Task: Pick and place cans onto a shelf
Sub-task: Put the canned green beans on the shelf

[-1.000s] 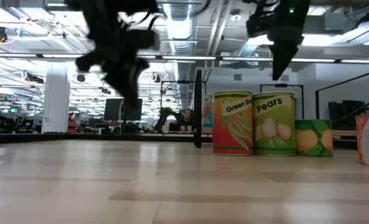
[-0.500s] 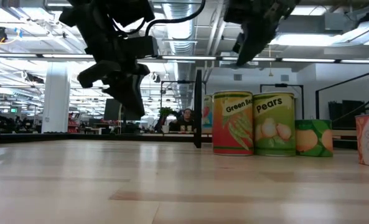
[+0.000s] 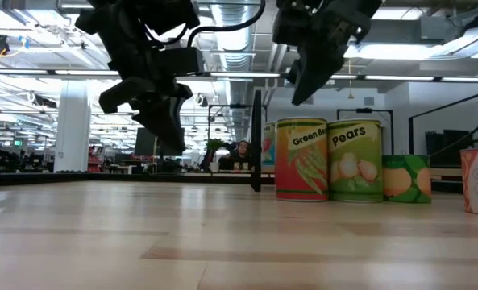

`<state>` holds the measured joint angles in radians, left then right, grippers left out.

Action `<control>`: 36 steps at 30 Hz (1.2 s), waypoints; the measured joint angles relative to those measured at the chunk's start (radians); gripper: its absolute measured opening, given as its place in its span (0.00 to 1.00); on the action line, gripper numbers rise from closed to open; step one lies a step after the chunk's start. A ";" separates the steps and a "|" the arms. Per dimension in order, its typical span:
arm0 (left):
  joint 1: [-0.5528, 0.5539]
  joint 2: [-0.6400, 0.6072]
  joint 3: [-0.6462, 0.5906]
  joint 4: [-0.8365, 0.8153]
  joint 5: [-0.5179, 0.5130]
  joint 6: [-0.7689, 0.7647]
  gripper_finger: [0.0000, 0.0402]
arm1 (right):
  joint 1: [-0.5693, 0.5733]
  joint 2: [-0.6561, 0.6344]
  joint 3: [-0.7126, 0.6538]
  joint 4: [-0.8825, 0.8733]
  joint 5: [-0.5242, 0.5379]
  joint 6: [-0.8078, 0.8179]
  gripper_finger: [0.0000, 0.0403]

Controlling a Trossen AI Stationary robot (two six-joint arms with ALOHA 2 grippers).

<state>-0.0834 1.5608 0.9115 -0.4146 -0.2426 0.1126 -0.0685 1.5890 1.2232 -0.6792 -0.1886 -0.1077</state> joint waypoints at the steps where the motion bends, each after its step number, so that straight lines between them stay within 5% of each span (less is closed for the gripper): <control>1: -0.001 0.000 0.000 -0.003 0.001 -0.002 0.00 | 0.002 0.003 -0.002 -0.006 0.000 -0.006 0.13; 16: -0.051 0.000 -0.001 -0.048 0.001 -0.058 0.00 | -0.013 0.003 -0.001 0.011 0.009 0.002 0.48; 36: -0.081 0.001 0.000 -0.075 -0.007 -0.102 0.00 | -0.014 0.126 0.001 0.037 0.028 0.111 0.40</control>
<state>-0.1646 1.5616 0.9112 -0.4893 -0.2501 0.0103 -0.0828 1.7154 1.2245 -0.6419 -0.1607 0.0036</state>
